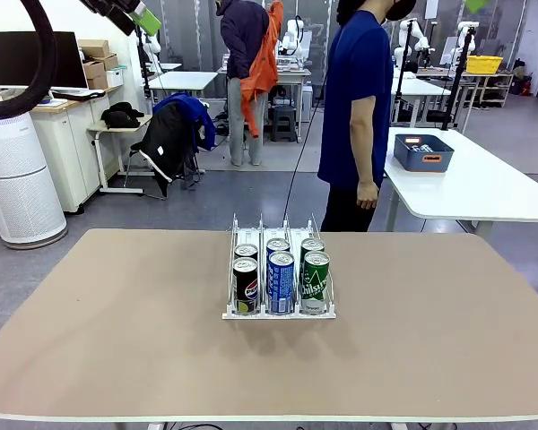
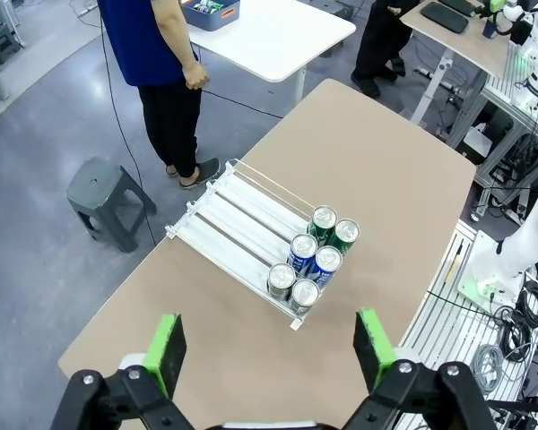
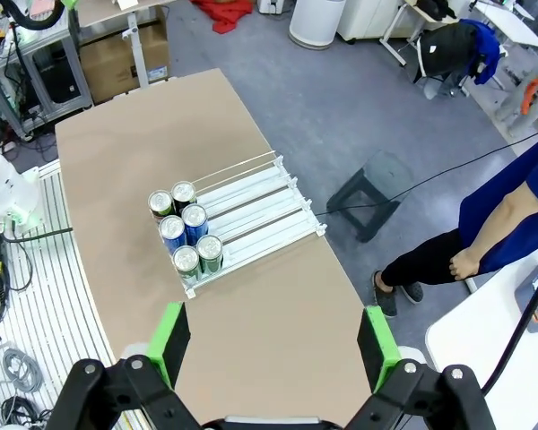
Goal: Fill the beverage cans into the dispenser.
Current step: Pick up the Ionic drink handed by the human.
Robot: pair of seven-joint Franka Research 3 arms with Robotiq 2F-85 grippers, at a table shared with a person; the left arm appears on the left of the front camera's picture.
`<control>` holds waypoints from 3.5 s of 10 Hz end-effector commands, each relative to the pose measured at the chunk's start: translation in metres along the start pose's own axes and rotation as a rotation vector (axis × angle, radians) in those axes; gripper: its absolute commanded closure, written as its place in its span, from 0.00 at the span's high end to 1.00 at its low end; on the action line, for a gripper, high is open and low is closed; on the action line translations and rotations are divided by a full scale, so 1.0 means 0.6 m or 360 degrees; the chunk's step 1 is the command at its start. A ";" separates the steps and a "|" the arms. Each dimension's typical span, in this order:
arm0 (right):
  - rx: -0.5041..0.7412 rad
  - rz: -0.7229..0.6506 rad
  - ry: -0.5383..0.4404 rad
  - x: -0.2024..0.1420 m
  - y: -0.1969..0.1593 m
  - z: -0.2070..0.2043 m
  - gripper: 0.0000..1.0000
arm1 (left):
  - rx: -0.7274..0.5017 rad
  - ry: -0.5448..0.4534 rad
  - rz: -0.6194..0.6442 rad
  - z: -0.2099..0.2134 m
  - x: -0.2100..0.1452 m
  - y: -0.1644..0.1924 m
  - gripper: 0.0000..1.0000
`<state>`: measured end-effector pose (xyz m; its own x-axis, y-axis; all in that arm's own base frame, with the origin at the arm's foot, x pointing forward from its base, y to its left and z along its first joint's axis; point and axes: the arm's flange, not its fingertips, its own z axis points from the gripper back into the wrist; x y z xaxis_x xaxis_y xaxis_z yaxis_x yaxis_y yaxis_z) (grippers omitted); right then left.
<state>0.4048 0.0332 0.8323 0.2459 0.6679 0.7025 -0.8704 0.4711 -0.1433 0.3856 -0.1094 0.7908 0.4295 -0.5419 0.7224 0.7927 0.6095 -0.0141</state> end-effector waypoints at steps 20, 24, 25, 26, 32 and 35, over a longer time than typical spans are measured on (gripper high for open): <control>-0.0079 -0.0081 0.0014 -0.021 0.027 0.059 1.00 | 0.0003 -0.0033 -0.0040 0.033 0.006 0.003 1.00; -0.0079 -0.0081 0.0014 -0.021 0.027 0.059 1.00 | 0.0003 -0.0033 -0.0040 0.033 0.006 0.003 1.00; -0.0079 -0.0081 0.0014 -0.021 0.027 0.059 1.00 | 0.0003 -0.0033 -0.0040 0.033 0.006 0.003 1.00; -0.0079 -0.0081 0.0014 -0.021 0.027 0.059 1.00 | 0.0003 -0.0033 -0.0040 0.033 0.006 0.003 1.00; -0.0079 -0.0081 0.0014 -0.021 0.027 0.059 1.00 | 0.0003 -0.0033 -0.0040 0.033 0.006 0.003 1.00; -0.0079 -0.0081 0.0014 -0.021 0.027 0.059 1.00 | 0.0003 -0.0033 -0.0040 0.033 0.006 0.003 1.00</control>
<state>0.3728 0.0121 0.8449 0.2956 0.6497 0.7004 -0.8342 0.5328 -0.1423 0.3809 -0.1008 0.8074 0.3928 -0.5505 0.7367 0.8076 0.5897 0.0101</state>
